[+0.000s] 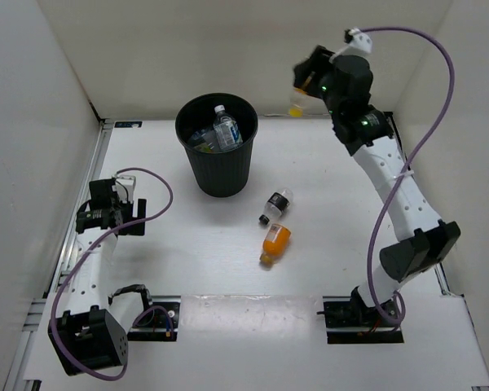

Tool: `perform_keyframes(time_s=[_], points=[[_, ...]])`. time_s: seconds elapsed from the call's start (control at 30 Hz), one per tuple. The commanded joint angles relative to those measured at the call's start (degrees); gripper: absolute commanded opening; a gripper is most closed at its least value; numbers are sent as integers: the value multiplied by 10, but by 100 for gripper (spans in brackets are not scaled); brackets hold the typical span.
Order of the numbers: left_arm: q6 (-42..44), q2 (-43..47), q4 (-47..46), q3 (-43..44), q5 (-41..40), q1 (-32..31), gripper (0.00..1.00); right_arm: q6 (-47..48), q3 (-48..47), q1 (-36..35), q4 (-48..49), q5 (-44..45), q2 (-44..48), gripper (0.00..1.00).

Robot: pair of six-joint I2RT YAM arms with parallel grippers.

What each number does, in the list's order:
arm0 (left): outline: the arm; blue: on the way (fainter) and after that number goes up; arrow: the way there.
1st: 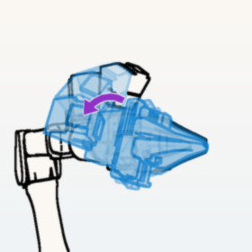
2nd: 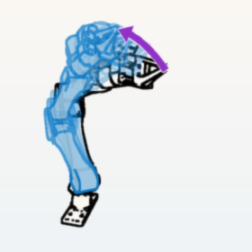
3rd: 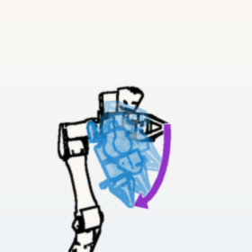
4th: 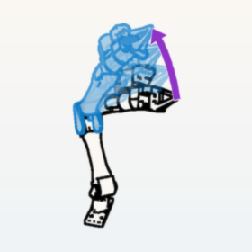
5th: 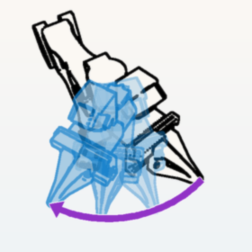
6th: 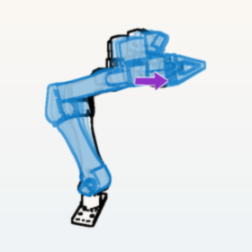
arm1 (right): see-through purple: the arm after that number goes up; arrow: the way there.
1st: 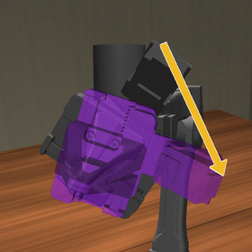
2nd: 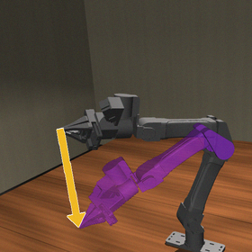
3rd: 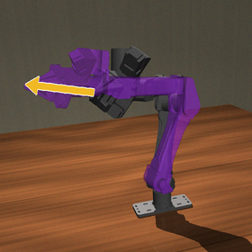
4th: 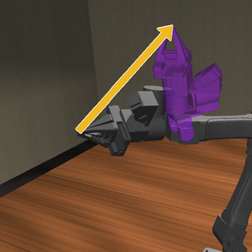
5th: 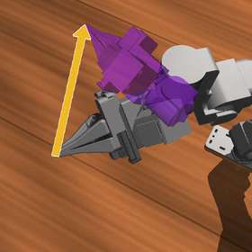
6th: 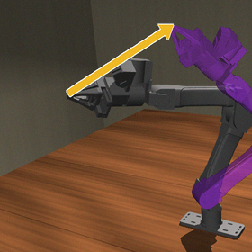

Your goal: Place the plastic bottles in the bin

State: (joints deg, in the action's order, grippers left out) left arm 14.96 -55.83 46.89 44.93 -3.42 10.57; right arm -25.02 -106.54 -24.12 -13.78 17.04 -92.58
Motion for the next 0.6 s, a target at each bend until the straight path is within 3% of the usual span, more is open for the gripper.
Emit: perform_keyframes(time_s=[0.0, 0.17, 0.3, 0.33, 0.4, 0.5, 0.53, 0.57], points=[[-5, 17, -12, 2, 3, 3, 100, -23, -83, -37, 54, -58, -85, 1], [-5, 34, -12, -9, -2, 3, 100, -16, -187, -95, 19, -92, -197, 11], [-5, 45, -12, -15, -7, 3, 100, -6, -198, -114, 19, -109, -226, 30], [-5, 45, -12, -15, -7, 3, 100, 0, -198, -121, 13, -109, -226, 43], [-5, 45, -12, -15, -7, 3, 100, 25, -198, -127, 7, -120, -226, 46], [-5, 45, -17, -15, -7, 3, 100, 65, -198, -140, -12, -138, -220, 75], [-5, 45, -17, -15, -7, 3, 100, 75, -198, -140, -23, -138, -220, 93], [-5, 45, -17, -15, -7, 3, 100, 82, -198, -140, -23, -138, -213, 100]])
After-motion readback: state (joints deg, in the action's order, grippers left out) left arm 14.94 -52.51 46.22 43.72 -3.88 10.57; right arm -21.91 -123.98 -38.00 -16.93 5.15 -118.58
